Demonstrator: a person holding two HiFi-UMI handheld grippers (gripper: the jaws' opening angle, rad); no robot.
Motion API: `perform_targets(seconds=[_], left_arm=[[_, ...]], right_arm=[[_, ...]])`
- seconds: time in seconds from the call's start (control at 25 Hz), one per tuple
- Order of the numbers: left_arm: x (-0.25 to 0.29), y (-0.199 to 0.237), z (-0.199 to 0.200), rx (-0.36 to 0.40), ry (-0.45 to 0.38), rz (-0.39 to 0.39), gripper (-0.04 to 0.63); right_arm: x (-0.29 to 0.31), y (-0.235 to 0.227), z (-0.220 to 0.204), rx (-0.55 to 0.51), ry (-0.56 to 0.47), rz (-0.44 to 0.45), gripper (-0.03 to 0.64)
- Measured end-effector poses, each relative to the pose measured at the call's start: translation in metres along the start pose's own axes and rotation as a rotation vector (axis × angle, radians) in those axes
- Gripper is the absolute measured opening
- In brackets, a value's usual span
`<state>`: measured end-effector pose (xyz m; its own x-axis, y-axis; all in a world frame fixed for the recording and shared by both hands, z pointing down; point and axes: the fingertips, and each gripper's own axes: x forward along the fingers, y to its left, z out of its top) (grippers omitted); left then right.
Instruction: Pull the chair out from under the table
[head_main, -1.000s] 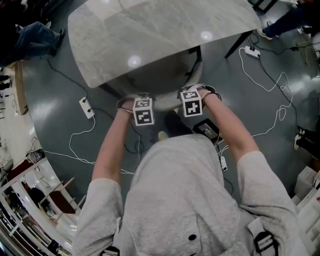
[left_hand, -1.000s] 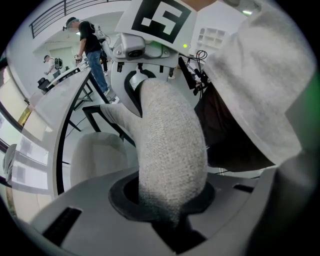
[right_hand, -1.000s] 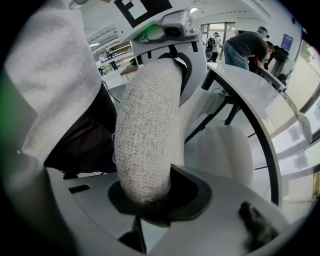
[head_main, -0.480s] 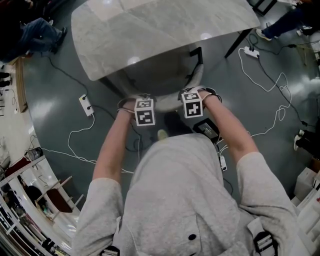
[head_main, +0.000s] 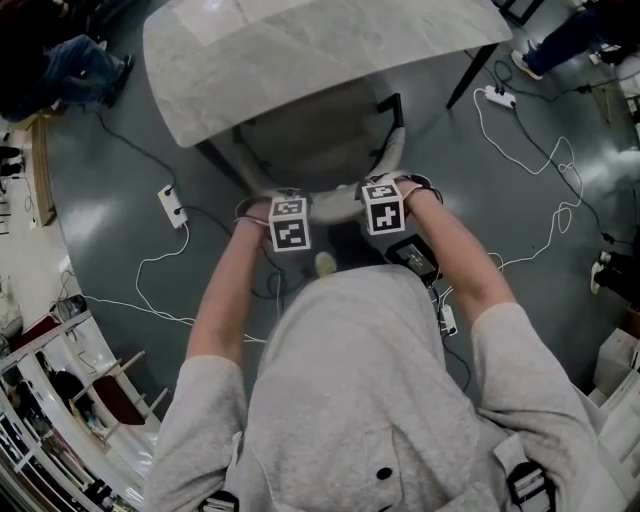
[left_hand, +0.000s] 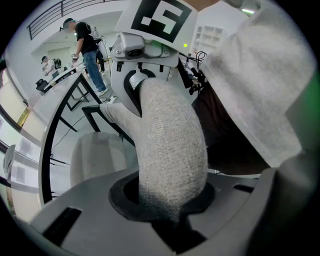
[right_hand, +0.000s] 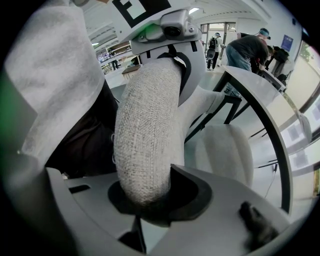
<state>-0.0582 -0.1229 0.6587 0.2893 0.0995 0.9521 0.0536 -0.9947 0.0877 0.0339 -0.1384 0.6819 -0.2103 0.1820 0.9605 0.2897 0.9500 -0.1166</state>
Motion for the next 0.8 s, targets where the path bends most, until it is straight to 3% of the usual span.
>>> perform_targets(seconds=[0.8], left_arm=[[0.007, -0.066, 0.007, 0.011, 0.002, -0.002, 0.110]], right_arm=[[0.011, 0.065, 0.012, 0.015, 0.012, -0.012, 0.094]])
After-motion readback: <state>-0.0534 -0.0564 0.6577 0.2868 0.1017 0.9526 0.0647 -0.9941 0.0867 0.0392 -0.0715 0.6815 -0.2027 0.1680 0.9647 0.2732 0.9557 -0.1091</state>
